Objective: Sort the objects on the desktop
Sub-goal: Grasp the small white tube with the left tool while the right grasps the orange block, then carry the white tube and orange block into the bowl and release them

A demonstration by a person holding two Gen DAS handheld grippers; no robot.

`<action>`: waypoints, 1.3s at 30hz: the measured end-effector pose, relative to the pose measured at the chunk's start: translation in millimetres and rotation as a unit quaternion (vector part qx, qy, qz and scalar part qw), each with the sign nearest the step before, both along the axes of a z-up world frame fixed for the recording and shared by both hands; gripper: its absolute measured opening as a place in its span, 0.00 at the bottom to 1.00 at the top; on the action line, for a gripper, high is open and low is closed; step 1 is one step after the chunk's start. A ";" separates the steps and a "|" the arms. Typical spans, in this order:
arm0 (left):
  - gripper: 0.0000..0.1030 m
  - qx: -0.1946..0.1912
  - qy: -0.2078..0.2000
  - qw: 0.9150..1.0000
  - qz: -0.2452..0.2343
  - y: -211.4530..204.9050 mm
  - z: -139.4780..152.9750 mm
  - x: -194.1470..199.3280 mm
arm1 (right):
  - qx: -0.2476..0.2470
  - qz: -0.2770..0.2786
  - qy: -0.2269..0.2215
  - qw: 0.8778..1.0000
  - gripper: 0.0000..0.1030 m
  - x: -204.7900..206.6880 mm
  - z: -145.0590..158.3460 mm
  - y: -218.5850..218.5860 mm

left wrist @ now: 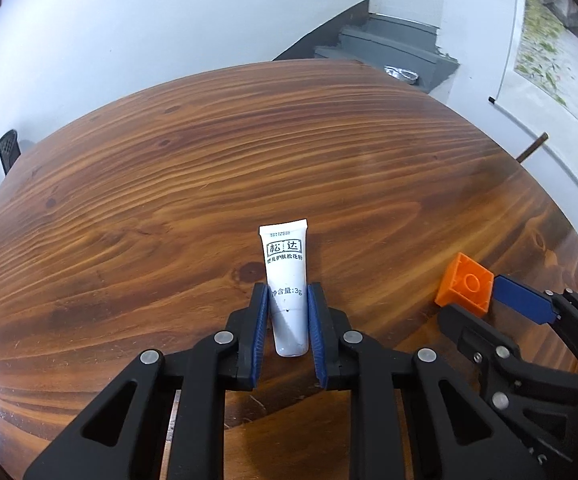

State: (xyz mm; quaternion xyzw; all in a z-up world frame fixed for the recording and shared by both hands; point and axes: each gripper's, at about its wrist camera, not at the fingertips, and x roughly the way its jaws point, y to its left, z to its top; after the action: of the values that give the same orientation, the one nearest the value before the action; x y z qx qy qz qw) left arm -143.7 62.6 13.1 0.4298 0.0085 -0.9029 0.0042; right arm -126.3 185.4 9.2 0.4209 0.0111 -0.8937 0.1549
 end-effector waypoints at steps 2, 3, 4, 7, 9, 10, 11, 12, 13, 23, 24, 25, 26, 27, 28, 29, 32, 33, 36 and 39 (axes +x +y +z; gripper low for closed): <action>0.21 0.000 0.000 1.000 0.002 -2.7 -0.9 -0.8 | 0.002 0.002 -0.004 1.000 0.60 -5.9 -1.6 -2.5; 0.21 0.000 0.000 1.000 0.003 -2.4 -1.2 -0.4 | 0.001 0.003 -0.006 1.000 0.59 -8.3 -2.0 -3.4; 0.21 0.001 -0.001 1.000 0.002 -1.5 -1.5 0.2 | 0.001 0.004 -0.005 1.000 0.59 -10.2 -2.1 -4.5; 0.21 0.003 -0.003 1.000 0.001 -0.8 -3.4 0.1 | 0.003 0.004 -0.005 1.000 0.57 -12.9 -1.3 -4.4; 0.21 0.006 -0.003 1.000 0.002 -0.4 -3.7 0.7 | 0.007 0.000 -0.005 1.000 0.53 -11.5 -0.9 -3.0; 0.21 0.009 -0.003 1.000 0.001 0.0 -3.5 0.8 | 0.006 0.000 -0.004 1.000 0.47 -9.7 -0.3 -3.2; 0.21 0.011 -0.003 1.000 0.001 0.6 -3.1 1.4 | 0.008 -0.002 -0.003 1.000 0.47 -8.6 -0.1 -2.5; 0.21 0.012 -0.002 1.000 0.001 0.9 -2.7 1.9 | 0.009 -0.004 -0.003 1.000 0.47 -8.2 -0.6 -2.4; 0.21 0.014 0.000 1.000 -0.001 1.0 -1.9 2.2 | 0.009 -0.006 -0.002 1.000 0.47 -7.3 -1.0 -2.0; 0.21 0.012 0.021 0.999 -0.033 23.7 9.9 12.6 | -0.021 -0.045 0.023 0.998 0.47 29.6 13.8 21.5; 0.21 0.012 0.023 0.999 -0.037 26.3 10.9 13.8 | -0.022 -0.053 0.031 0.998 0.47 37.0 17.0 25.2; 0.21 0.012 0.025 0.999 -0.042 29.3 12.2 15.4 | -0.021 -0.058 0.036 0.997 0.47 40.6 18.5 25.5; 0.21 0.012 0.027 0.999 -0.045 32.1 13.4 17.1 | -0.021 -0.063 0.041 0.997 0.47 45.6 20.0 27.6; 0.21 0.012 0.029 0.998 -0.049 34.7 14.6 18.5 | -0.021 -0.069 0.045 0.996 0.47 51.2 21.0 30.2; 0.21 0.012 0.032 0.998 -0.053 37.5 16.1 20.1 | -0.022 -0.073 0.047 0.996 0.47 54.2 22.1 32.1; 0.21 0.012 0.034 0.998 -0.057 40.2 17.7 21.9 | -0.023 -0.078 0.049 0.995 0.47 58.7 22.4 35.0; 0.21 0.013 0.043 0.997 -0.068 46.8 22.6 26.5 | -0.031 -0.090 0.049 0.994 0.47 69.7 24.5 44.2; 0.21 0.013 0.047 0.996 -0.073 50.4 24.6 29.0 | -0.034 -0.095 0.050 0.994 0.47 73.5 25.6 48.6; 0.21 0.011 0.055 0.995 -0.085 59.4 28.4 34.7 | -0.039 -0.107 0.056 0.992 0.47 87.4 29.8 57.3; 0.21 0.011 0.059 0.993 -0.097 66.9 31.5 40.1 | -0.042 -0.115 0.062 0.991 0.47 98.5 34.0 64.1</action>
State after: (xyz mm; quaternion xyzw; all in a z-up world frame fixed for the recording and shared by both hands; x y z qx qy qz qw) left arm -103.6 129.6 44.6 0.3742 -0.0229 -0.9228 -0.0884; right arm -27.8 249.5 43.3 0.3561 -0.0649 -0.9298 0.0673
